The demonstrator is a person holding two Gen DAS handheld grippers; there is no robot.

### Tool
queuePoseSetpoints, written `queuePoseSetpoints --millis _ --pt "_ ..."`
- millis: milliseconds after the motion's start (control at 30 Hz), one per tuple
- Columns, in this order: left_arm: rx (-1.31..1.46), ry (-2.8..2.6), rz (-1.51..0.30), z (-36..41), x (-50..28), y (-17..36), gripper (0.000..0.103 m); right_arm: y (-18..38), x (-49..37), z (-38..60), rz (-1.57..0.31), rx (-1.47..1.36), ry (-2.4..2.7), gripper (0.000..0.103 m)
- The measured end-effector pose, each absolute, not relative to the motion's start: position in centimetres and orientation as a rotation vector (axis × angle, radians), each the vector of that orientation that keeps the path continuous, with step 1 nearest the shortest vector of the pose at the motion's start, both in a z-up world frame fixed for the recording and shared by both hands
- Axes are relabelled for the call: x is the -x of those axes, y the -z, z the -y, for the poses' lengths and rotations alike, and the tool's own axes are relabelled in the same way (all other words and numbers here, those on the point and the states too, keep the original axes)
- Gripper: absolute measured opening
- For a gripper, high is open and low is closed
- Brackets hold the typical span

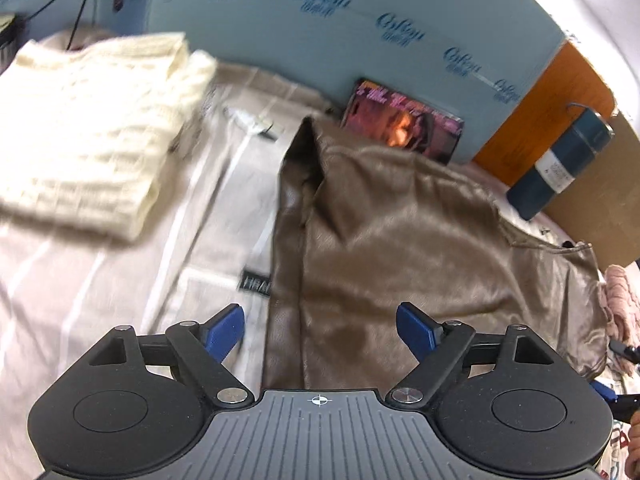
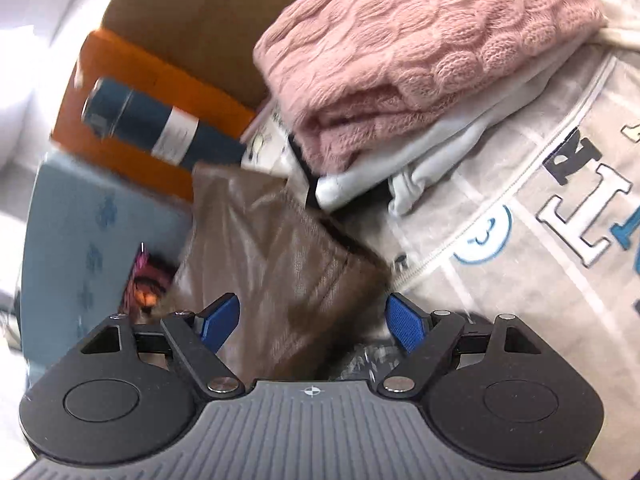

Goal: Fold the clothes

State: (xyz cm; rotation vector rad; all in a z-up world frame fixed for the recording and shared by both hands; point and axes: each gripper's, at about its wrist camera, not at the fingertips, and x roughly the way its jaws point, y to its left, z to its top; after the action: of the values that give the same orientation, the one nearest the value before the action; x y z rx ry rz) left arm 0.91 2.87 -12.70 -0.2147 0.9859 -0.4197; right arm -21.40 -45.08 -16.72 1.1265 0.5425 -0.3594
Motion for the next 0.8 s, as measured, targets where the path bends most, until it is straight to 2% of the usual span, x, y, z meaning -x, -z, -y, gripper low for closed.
queuePoseSetpoints --millis 67,100,133,167,233,300,333,367,467,567,800 --pt "0.290 0.378 -0.998 -3.3 -0.7 13.4 0.085 17.0 21.3 45.0 -0.469 -1.156 0.403 0.076" --pt "0.322 0.371 -1.000 -3.4 -0.5 13.6 0.085 17.2 21.1 45.0 -0.456 -1.175 0.436 0.065" --pt "0.339 0.379 -0.996 -3.4 -0.4 13.7 0.085 17.4 21.0 45.0 -0.452 -1.194 0.473 0.049" --pt "0.356 0.387 -0.992 -3.3 -0.2 13.7 0.085 17.4 20.9 44.7 -0.445 -1.203 0.488 0.043" --pt "0.358 0.427 -0.993 -3.0 0.0 13.7 0.085 17.3 20.8 44.1 -0.426 -1.206 0.502 0.022" --pt "0.316 0.454 -0.988 -2.6 0.2 13.6 0.084 16.3 20.8 43.4 -0.402 -1.188 0.495 0.013" --pt "0.283 0.458 -0.982 -2.5 0.3 13.5 0.073 15.9 20.9 43.0 -0.390 -1.179 0.492 0.010" --pt "0.250 0.460 -0.972 -2.4 0.3 13.5 0.054 15.3 21.0 42.8 -0.377 -1.175 0.485 0.010" --pt "0.225 0.470 -0.955 -2.8 0.1 13.5 0.039 13.2 20.9 41.9 -0.337 -1.148 0.442 0.008" --pt "0.254 0.509 -0.962 -3.6 -0.3 13.6 0.036 10.8 20.6 40.2 -0.303 -1.114 0.381 0.007" --pt "0.276 0.584 -0.968 -4.6 -1.0 13.6 0.035 6.7 17.2 34.9 -0.302 -1.038 0.203 0.007"
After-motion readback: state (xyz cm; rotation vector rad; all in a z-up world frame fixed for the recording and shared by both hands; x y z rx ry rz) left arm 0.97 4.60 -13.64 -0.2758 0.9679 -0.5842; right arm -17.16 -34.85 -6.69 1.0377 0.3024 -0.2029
